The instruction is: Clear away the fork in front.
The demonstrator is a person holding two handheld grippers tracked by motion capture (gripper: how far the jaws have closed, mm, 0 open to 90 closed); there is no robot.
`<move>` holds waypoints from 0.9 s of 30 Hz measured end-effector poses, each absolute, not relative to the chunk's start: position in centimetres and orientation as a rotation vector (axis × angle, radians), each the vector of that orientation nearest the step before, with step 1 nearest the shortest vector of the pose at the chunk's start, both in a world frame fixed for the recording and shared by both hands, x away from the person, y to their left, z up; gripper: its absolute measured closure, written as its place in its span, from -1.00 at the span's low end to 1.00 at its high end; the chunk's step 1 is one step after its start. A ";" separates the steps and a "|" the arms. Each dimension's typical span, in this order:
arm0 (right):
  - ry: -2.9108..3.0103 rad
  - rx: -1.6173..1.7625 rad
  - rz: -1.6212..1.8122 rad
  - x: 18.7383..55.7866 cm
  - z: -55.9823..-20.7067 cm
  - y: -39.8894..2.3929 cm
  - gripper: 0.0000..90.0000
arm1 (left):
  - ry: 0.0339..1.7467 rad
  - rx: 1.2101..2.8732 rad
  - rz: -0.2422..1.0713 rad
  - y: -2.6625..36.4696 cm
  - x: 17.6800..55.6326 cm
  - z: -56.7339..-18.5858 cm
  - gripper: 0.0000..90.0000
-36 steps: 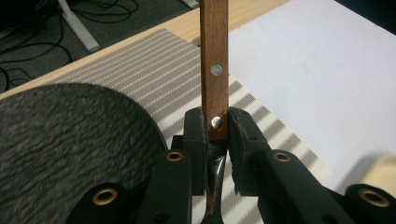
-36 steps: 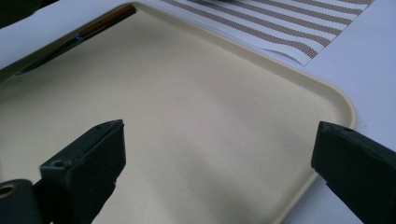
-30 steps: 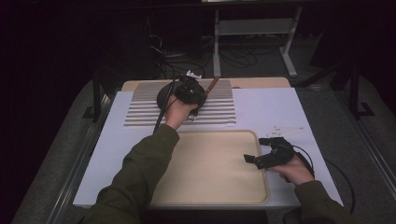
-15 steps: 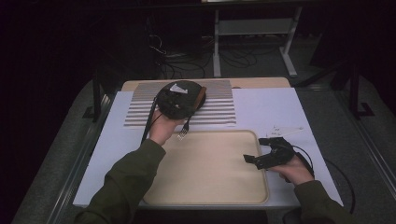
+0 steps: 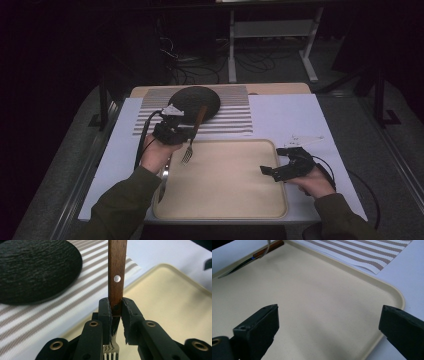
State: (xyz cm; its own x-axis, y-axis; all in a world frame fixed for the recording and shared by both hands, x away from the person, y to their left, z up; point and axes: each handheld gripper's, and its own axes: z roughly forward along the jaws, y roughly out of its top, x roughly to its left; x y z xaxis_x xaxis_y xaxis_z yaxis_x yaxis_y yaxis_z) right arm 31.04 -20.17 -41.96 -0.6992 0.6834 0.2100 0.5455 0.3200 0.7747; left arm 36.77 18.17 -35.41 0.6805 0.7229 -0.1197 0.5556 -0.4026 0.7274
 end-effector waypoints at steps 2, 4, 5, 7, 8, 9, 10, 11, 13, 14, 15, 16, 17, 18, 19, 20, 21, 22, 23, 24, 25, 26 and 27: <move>2.420 1.140 1.326 31.1 -42.0 -20.2 -0.94 | 0.971 2.114 0.262 18.4 36.0 -35.4 0.74; 2.423 1.140 1.326 31.1 -42.0 -20.1 -0.94 | 0.968 2.121 0.257 18.6 35.2 -35.5 0.74; 2.423 1.140 1.325 31.0 -42.0 -20.1 -0.94 | 0.967 2.118 0.255 18.8 34.9 -35.5 0.74; 2.422 1.138 1.326 31.0 -42.0 -20.1 -0.94 | 0.971 2.120 0.250 19.1 34.3 -35.8 0.74; 2.422 1.140 1.325 31.0 -42.0 -20.1 -0.94 | 0.974 2.119 0.242 19.3 34.1 -35.9 0.74; 2.422 1.141 1.325 31.0 -42.0 -20.1 -0.94 | 0.980 2.122 0.233 19.4 33.8 -36.1 0.74; 2.422 1.140 1.325 31.1 -42.0 -20.1 -0.94 | 0.981 2.121 0.230 19.5 33.5 -36.3 0.74; 2.422 1.140 1.324 31.1 -42.0 -20.1 -0.94 | 0.982 2.123 0.226 19.6 33.2 -36.5 0.74; 2.423 1.143 1.322 31.1 -42.0 -20.1 -0.94 | 0.984 2.128 0.220 19.8 32.8 -36.8 0.74; 2.423 1.142 1.323 31.1 -42.0 -20.1 -0.94 | 0.987 2.132 0.218 19.9 32.6 -36.9 0.74; 2.421 1.141 1.324 31.1 -42.0 -20.1 -0.94 | 0.991 2.129 0.220 20.0 32.4 -37.0 0.74; 2.421 1.143 1.323 31.1 -42.0 -20.1 -0.94 | 0.994 2.129 0.218 20.2 32.3 -37.0 0.74; 2.420 1.143 1.325 31.0 -42.0 -20.2 -0.94 | 0.997 2.128 0.221 20.3 32.2 -37.1 0.74; 2.420 1.143 1.325 31.0 -42.0 -20.2 -0.94 | 0.997 2.128 0.221 20.3 32.2 -37.1 0.74; 2.419 1.143 1.324 31.1 -42.0 -20.2 -0.94 | 1.001 2.127 0.227 20.5 32.1 -37.3 0.74; 2.421 1.145 1.324 31.1 -42.0 -20.1 -0.94 | 1.003 2.118 0.225 20.5 32.1 -37.4 0.74; 2.421 1.145 1.322 31.1 -42.0 -20.1 -0.94 | 1.003 2.117 0.227 20.5 32.1 -37.5 0.74; 2.421 1.146 1.323 31.1 -42.0 -20.1 -0.94 | 1.003 2.115 0.228 20.5 32.2 -37.5 0.74; 2.421 1.143 1.323 31.1 -42.0 -20.1 -0.94 | 1.004 2.114 0.228 20.4 32.3 -37.6 0.74; 2.420 1.143 1.324 31.1 -42.0 -20.1 -0.94 | 1.003 2.114 0.232 20.3 32.4 -37.8 0.74; 2.420 1.144 1.323 31.1 -42.0 -20.1 -0.94 | 1.005 2.113 0.237 20.2 32.5 -38.0 0.74; 2.421 1.143 1.322 31.1 -42.0 -20.1 -0.94 | 1.005 2.114 0.238 20.1 32.6 -38.1 0.73; 2.421 1.145 1.322 31.1 -42.0 -20.1 -0.94 | 1.005 2.117 0.237 19.9 32.7 -38.3 0.74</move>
State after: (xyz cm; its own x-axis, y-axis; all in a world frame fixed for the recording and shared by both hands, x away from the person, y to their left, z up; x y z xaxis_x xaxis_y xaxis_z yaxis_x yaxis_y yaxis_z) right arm 31.09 -20.14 -41.98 -0.6957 0.6863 0.2121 0.5495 0.3183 0.7725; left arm 32.75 19.94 -38.35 0.6720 0.7256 -0.1481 0.5834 -0.3956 0.7094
